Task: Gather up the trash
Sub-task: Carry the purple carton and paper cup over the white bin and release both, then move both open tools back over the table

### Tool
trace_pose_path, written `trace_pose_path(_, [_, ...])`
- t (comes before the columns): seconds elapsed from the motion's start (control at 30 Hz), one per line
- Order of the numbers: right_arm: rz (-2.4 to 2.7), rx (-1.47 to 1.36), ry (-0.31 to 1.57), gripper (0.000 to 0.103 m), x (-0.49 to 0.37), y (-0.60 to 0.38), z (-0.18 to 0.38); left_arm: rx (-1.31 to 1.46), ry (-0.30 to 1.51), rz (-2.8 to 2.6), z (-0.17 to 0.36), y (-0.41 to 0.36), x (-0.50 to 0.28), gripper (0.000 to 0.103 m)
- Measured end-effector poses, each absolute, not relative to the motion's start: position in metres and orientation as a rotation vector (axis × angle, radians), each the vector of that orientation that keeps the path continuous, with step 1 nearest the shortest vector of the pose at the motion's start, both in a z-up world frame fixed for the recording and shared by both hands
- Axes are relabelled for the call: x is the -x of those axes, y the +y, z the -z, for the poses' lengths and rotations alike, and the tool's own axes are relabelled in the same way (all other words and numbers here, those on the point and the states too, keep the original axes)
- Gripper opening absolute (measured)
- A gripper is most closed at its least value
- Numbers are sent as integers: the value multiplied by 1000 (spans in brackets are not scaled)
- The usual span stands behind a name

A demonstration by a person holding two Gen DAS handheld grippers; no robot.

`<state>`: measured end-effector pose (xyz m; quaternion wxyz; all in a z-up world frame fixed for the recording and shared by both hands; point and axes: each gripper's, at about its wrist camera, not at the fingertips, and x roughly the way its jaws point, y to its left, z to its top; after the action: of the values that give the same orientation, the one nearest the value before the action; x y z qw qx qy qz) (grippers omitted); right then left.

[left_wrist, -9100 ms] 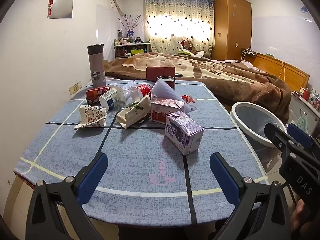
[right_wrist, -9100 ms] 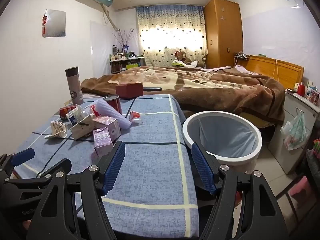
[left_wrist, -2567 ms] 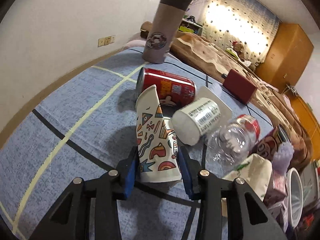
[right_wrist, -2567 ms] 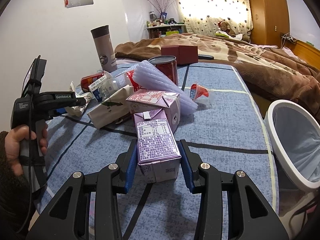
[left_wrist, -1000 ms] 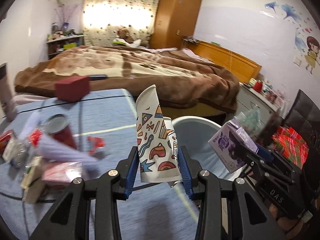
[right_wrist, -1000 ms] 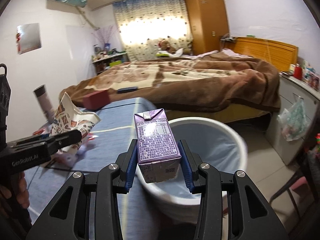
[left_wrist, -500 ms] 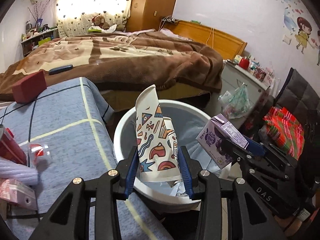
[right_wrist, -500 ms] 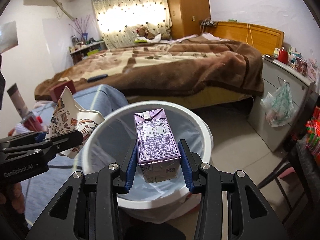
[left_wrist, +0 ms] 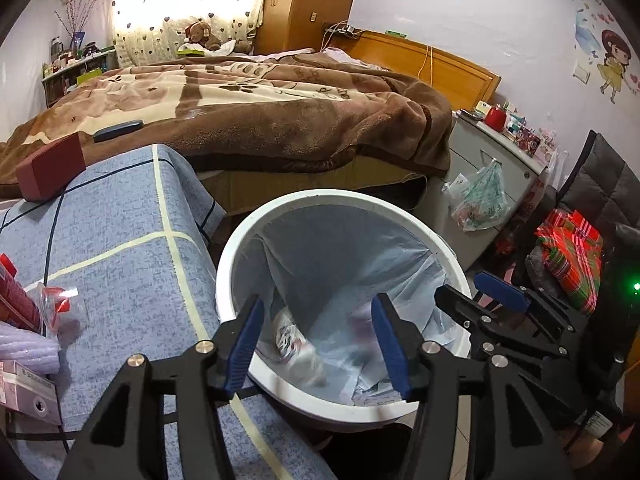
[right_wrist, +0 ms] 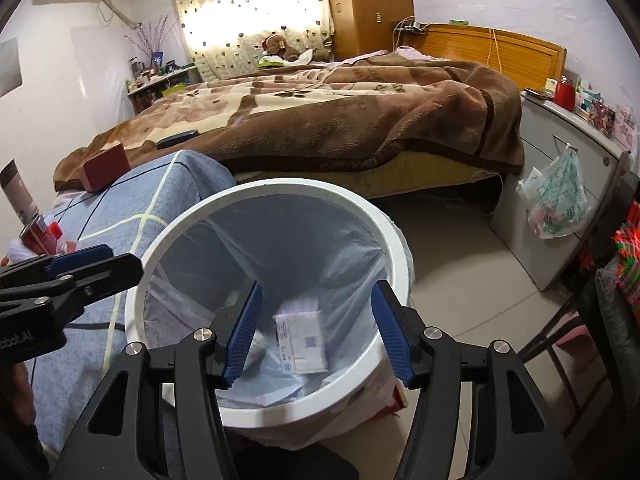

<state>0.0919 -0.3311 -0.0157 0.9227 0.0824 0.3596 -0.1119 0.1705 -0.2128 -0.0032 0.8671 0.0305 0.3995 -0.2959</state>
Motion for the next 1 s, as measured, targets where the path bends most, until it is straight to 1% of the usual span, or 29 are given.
trace_pose_path(0.03, [231,-170,735,58,-91,-331,15,-68,832,609,2,-212,-169,65])
trace_pose_path(0.07, [233,-172,733,58,-89,-331,14,-70,827,604,2,-211,-169,66])
trace_pose_path(0.47, [218,-173,667,58,-82,-314,0,-17,774,567,-17,-173,-152,66])
trace_pose_path(0.87, [114,-148,610,58,-78,-276,-12,49,693,450,-34,-101,-127,67])
trace_pose_path(0.93, [87,-141,605,58,-79,-268,-13,64,683,426,-36,-83,-122,70])
trace_pose_path(1.0, [57,-132,610,58,-82,-258,-11,59,670,374,-36,-66,-119,70])
